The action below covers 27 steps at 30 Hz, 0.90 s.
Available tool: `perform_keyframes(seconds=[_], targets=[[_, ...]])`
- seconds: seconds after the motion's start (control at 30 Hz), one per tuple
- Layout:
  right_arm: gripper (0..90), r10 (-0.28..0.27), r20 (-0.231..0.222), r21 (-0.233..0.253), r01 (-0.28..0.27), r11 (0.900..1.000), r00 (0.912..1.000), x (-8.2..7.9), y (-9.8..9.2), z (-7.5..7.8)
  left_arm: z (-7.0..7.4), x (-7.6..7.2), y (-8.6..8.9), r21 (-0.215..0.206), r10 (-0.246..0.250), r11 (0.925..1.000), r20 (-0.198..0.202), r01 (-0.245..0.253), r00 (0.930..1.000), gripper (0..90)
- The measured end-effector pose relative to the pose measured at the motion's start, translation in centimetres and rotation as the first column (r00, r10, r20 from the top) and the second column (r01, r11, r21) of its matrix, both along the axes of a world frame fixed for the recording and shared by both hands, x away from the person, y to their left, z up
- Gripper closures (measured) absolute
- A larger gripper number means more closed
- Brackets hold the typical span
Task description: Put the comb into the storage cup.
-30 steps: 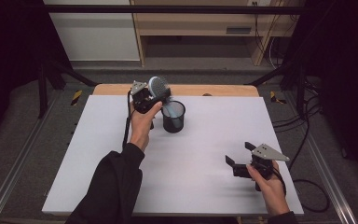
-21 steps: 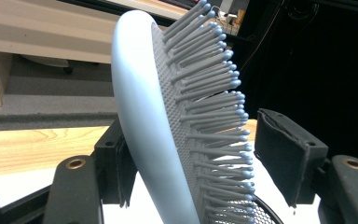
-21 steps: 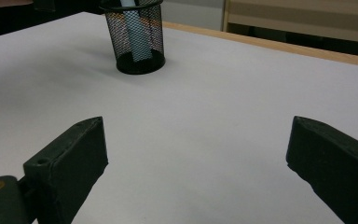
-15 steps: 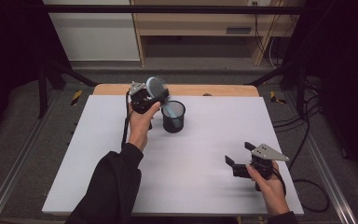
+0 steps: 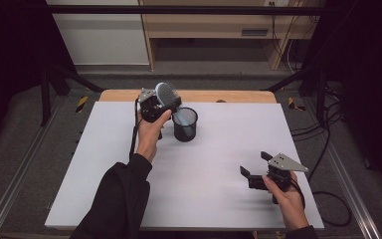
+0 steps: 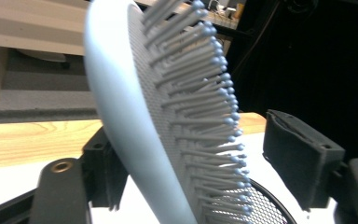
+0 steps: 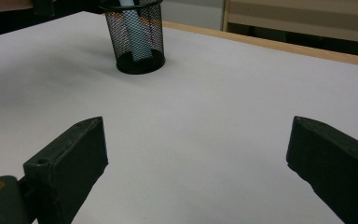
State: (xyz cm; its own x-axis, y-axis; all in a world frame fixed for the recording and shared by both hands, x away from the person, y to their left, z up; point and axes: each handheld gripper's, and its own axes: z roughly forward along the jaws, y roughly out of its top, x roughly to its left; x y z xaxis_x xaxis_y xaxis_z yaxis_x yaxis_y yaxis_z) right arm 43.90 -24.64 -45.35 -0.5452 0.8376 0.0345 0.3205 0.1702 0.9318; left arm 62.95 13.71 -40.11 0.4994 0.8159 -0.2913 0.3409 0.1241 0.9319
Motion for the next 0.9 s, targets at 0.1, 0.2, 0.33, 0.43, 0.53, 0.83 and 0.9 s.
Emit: perform_keyframes(seconds=[0.1,0.2,0.33,0.43,0.53,0.83,0.9], targets=[[5.4,0.003,0.0,0.001,-0.003,1.0,1.0,0.0,0.0,0.0,-0.1,0.0,0.0,-0.005,-0.004,1.0,-0.002,0.004,1.0,23.5],[5.4,0.002,0.0,0.0,-0.002,1.0,1.0,0.1,-0.1,0.0,-0.1,-0.1,-0.3,0.011,-0.006,0.9999,0.001,0.006,1.0,18.8],[5.4,0.002,-0.004,0.001,-0.002,1.0,1.0,0.1,-0.1,-0.1,-0.1,-0.4,-0.7,0.019,-0.002,0.9998,-0.007,0.003,1.0,11.3],[5.4,-0.002,-0.006,0.005,0.002,1.0,1.0,0.1,-0.1,-0.1,-0.1,-0.5,-0.8,0.03,0.003,0.9996,-0.004,-0.003,1.0,7.6],[5.3,-0.002,-0.005,0.009,0.002,1.0,1.0,0.1,-0.1,-0.1,-0.1,-0.4,-0.7,0.017,0.017,0.9997,-0.003,-0.017,0.9999,6.4],[5.3,-0.001,-0.005,0.015,0.001,1.0,1.0,0.2,-0.2,-0.2,0.1,-0.7,0.1,0.023,0.036,0.9991,0.014,-0.037,0.9992,4.1],[5.4,0.004,-0.004,0.008,-0.004,1.0,1.0,0.2,-0.2,-0.2,0.1,-0.9,0.3,0.031,0.041,0.9986,0.022,-0.042,0.9989,4.1]])
